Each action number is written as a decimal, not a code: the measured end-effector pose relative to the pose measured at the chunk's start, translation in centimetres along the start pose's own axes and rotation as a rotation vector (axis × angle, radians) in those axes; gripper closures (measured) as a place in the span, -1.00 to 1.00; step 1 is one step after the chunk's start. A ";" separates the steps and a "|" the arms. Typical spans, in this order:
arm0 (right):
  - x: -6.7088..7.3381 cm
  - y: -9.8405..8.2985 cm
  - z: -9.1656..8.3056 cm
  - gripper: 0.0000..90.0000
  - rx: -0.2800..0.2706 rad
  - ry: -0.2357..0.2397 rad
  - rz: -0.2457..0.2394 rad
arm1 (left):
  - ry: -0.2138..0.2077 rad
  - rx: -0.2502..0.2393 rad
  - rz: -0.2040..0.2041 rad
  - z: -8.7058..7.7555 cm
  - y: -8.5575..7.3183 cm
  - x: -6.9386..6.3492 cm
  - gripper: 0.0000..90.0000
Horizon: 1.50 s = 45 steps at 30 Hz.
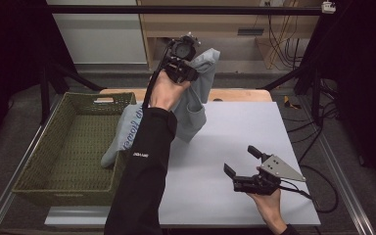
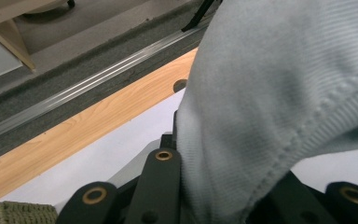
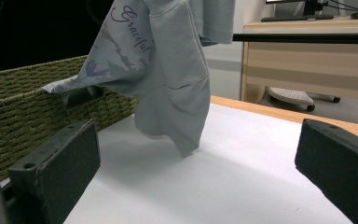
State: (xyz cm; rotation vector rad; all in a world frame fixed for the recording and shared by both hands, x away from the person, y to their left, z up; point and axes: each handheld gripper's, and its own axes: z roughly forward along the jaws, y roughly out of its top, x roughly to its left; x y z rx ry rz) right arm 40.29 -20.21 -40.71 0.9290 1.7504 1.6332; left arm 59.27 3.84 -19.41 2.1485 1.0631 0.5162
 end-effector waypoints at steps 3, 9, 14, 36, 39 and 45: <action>0.1 0.1 -0.1 -0.99 0.011 -0.001 0.016 | -0.002 0.000 0.001 -0.1 0.1 0.0 0.77; -0.2 0.1 0.0 -0.99 0.007 0.007 -0.002 | -0.002 0.003 0.001 -0.1 0.3 0.0 0.77; -0.4 0.4 0.0 -0.99 -0.012 0.010 -0.005 | -0.004 0.004 0.004 -0.2 0.2 0.0 0.77; 0.8 2.7 5.0 -0.99 -0.024 0.030 0.022 | -0.009 0.008 0.005 0.1 0.3 0.3 0.77; 1.1 3.2 7.0 -0.99 -0.017 0.029 0.020 | -0.013 0.011 0.006 0.1 0.2 0.4 0.77; 1.3 3.8 9.5 -0.99 -0.001 0.028 0.022 | -0.014 0.007 0.004 -0.1 0.2 0.5 0.77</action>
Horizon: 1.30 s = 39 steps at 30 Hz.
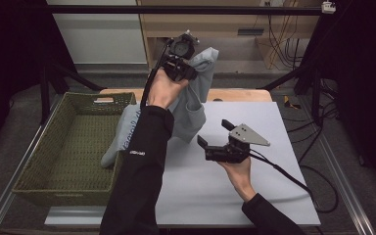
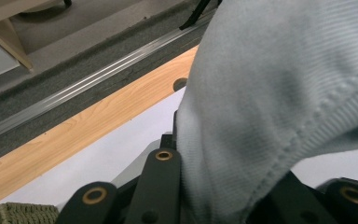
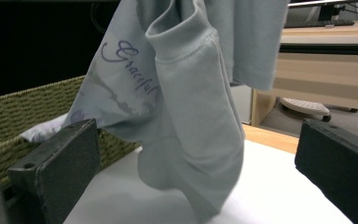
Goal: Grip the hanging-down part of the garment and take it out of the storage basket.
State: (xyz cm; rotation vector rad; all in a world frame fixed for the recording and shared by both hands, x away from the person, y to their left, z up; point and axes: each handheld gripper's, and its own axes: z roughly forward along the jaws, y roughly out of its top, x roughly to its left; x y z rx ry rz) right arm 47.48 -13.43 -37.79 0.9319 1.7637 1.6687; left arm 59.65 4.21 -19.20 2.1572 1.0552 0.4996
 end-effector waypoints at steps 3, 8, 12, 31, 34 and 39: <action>0.1 0.4 1.3 -0.99 -0.010 0.001 -0.007 | 0.000 0.001 -0.002 0.0 0.0 0.1 0.77; 0.2 0.7 3.3 -0.96 0.008 0.017 -0.020 | 0.000 0.007 0.003 -0.1 0.0 0.1 0.77; 0.1 0.9 4.7 -0.95 0.018 0.024 0.001 | 0.003 0.001 0.001 -0.4 0.2 0.1 0.77; 0.0 1.2 9.2 0.16 0.078 0.047 -0.030 | 0.012 0.003 0.006 -1.2 0.0 0.4 0.77; 0.0 1.2 9.2 0.46 0.082 0.047 -0.036 | 0.013 0.001 0.006 -1.4 0.0 0.5 0.77; 0.0 1.4 8.9 0.91 0.089 0.061 -0.052 | 0.015 0.001 0.006 -1.4 0.1 0.5 0.78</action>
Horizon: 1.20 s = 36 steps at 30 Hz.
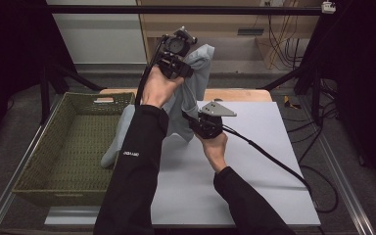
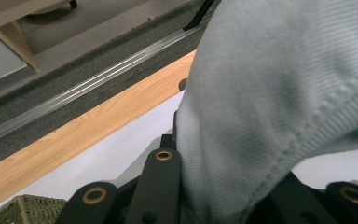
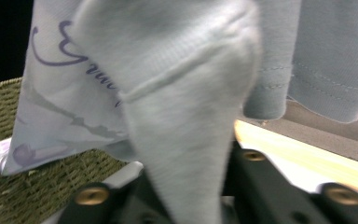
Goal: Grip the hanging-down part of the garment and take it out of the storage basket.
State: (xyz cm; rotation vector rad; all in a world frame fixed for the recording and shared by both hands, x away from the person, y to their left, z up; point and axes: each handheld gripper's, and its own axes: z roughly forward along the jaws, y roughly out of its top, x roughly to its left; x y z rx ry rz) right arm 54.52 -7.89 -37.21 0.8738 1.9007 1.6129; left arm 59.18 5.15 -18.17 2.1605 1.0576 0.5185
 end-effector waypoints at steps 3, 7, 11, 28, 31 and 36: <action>0.1 0.2 -0.5 0.95 0.017 -0.020 -0.007 | 0.002 0.002 0.006 0.1 0.1 -0.2 0.78; -0.2 0.3 -1.3 0.95 0.038 -0.034 -0.006 | 0.001 0.004 0.008 0.2 0.2 -0.3 0.78; -1.0 0.1 -3.0 0.96 0.025 -0.041 0.001 | 0.001 0.009 0.019 0.3 0.2 -0.5 0.78; -3.7 2.5 -8.3 0.96 0.010 -0.165 -0.054 | -0.015 0.009 0.028 0.7 0.0 -1.3 0.78; -4.2 2.7 -8.9 0.96 0.006 -0.190 -0.058 | -0.024 0.006 0.027 0.8 0.1 -1.5 0.77; -4.7 3.4 -10.2 0.96 -0.019 -0.290 -0.070 | -0.040 -0.007 0.035 0.8 0.5 -2.3 0.77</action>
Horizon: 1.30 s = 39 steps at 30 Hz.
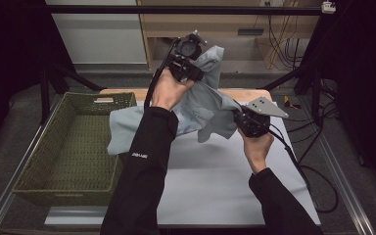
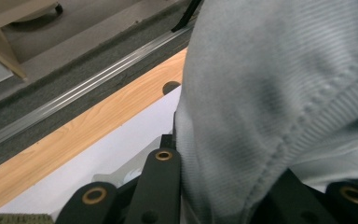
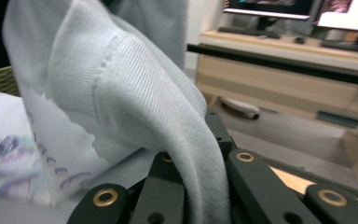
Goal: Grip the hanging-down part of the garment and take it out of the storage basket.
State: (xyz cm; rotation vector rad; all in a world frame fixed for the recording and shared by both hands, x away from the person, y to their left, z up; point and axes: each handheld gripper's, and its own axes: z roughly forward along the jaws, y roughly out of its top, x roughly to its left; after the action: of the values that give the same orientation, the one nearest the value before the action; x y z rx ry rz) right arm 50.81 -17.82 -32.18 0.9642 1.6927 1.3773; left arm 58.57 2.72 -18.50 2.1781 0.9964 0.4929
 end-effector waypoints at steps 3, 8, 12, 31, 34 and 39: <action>-0.4 0.3 -0.5 0.96 -0.010 -0.041 0.011 | -0.010 -0.005 0.008 0.1 0.3 -0.6 0.77; -0.7 0.5 -0.7 0.96 -0.011 -0.051 -0.009 | -0.002 0.011 0.010 0.4 0.5 -0.8 0.77; -0.4 0.0 -0.3 0.93 0.000 0.016 -0.008 | -0.001 0.006 0.004 0.3 0.3 -0.6 0.77; 0.3 -4.3 -5.7 -0.99 -0.102 0.183 0.084 | -0.007 -0.001 -0.001 0.2 -0.8 -0.3 0.77; 0.4 -5.3 -6.7 -0.99 -0.112 0.195 0.094 | -0.013 -0.003 0.005 0.4 -1.1 -0.5 0.77; 0.0 -7.0 -8.2 -0.99 -0.107 0.163 0.081 | -0.013 0.000 0.001 0.6 -1.6 -0.3 0.77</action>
State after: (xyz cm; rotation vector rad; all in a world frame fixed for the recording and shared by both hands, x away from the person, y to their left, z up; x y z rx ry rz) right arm 42.85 -22.32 -37.86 0.8890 1.6944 1.6211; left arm 57.91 2.98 -20.09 2.1789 0.9887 0.4786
